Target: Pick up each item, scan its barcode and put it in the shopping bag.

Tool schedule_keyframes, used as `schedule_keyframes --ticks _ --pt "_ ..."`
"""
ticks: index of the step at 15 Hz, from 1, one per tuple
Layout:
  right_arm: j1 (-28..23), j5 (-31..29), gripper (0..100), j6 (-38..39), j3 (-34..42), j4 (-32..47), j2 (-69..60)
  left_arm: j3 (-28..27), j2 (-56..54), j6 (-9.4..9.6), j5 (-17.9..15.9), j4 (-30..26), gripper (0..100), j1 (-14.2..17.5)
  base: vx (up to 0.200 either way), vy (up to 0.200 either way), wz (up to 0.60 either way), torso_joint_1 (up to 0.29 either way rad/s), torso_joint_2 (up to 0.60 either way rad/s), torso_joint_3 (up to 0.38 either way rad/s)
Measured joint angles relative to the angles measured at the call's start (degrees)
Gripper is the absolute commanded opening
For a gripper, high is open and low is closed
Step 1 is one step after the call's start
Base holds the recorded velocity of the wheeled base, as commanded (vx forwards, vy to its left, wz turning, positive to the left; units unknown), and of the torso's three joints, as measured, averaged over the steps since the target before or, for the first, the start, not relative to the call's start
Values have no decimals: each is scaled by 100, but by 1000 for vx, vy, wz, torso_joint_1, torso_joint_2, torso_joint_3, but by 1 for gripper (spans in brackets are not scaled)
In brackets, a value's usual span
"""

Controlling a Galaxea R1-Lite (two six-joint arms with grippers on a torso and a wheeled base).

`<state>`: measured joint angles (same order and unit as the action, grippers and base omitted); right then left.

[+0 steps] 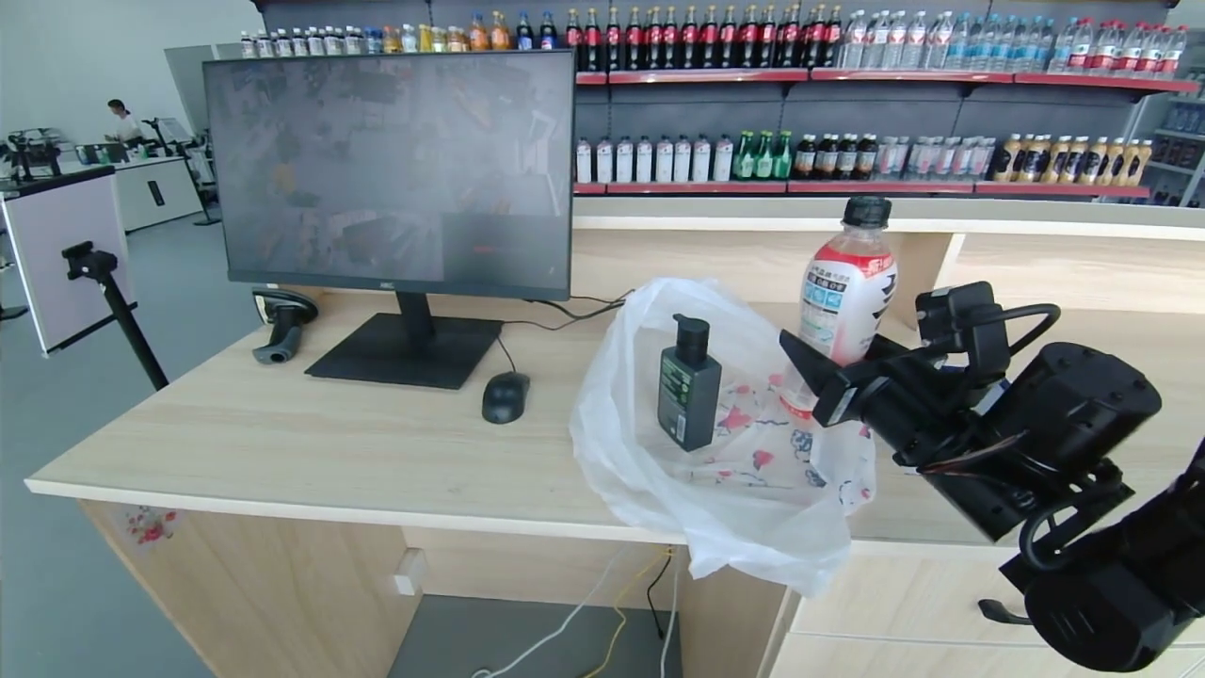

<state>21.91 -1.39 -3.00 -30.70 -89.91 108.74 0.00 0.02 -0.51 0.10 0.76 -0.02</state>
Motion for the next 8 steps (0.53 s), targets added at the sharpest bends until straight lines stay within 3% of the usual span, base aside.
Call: schedule_keyframes --ticks 8 --pt "13 0 0 2 -400 -1 708 0 0 2 -2 9 100 2 0 0 0 0 0 0"
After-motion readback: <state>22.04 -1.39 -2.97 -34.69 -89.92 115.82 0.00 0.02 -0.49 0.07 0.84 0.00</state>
